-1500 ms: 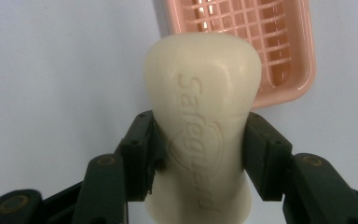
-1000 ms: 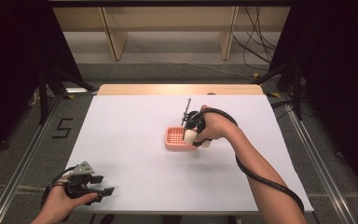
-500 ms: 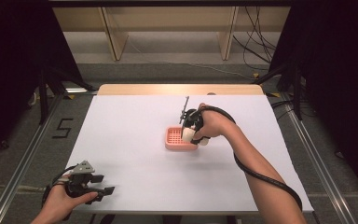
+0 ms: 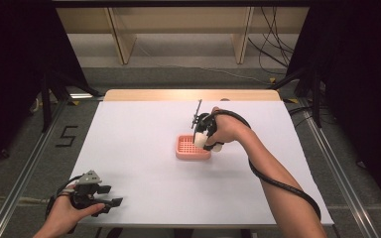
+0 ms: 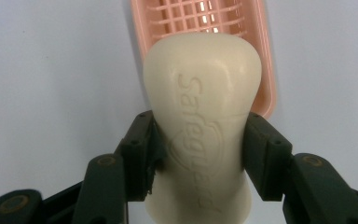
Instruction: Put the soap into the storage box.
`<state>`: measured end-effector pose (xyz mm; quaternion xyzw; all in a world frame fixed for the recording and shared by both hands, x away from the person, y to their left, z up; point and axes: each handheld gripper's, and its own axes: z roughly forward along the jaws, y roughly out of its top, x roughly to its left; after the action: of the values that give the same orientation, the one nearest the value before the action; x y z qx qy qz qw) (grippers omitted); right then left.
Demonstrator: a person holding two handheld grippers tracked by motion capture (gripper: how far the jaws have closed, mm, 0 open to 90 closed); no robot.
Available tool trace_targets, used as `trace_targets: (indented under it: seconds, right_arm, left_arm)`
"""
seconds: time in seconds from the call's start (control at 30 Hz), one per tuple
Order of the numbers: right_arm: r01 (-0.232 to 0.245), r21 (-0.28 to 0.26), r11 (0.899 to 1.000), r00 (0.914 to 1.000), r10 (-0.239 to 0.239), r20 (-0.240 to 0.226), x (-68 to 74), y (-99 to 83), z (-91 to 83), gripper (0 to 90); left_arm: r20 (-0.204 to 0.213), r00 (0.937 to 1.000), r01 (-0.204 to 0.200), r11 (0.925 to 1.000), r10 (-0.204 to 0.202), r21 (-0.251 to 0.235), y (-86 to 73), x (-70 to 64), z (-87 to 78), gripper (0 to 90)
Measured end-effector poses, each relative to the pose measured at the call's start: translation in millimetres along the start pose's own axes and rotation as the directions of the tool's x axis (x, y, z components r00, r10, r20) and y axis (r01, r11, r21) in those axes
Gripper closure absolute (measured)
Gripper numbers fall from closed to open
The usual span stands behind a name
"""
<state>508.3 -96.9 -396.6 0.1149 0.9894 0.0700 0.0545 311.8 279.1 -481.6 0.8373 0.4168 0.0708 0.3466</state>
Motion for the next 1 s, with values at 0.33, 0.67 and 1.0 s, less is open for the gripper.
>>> trace_targets:
  seconds: [0.33,0.67,1.0]
  right_arm:
    - [-0.027,-0.005,1.0,0.9996,0.027,0.006,0.3,7.0,4.2,50.4]
    - [-0.005,-0.012,1.0,1.0,0.005,0.005,-0.2,13.1,7.3,50.4]
    - [0.004,-0.011,1.0,1.0,-0.004,0.003,-0.7,17.9,9.5,50.4]
  left_arm:
    - [-0.002,1.0,0.007,0.9999,-0.007,-0.008,-1.9,-0.1,-1.9,30.3]
    - [-0.01,0.9999,0.001,1.0,-0.001,-0.005,-2.1,0.6,-2.3,30.3]
    - [0.0,1.0,0.002,0.9999,-0.002,-0.011,-2.3,-0.1,-2.6,30.3]
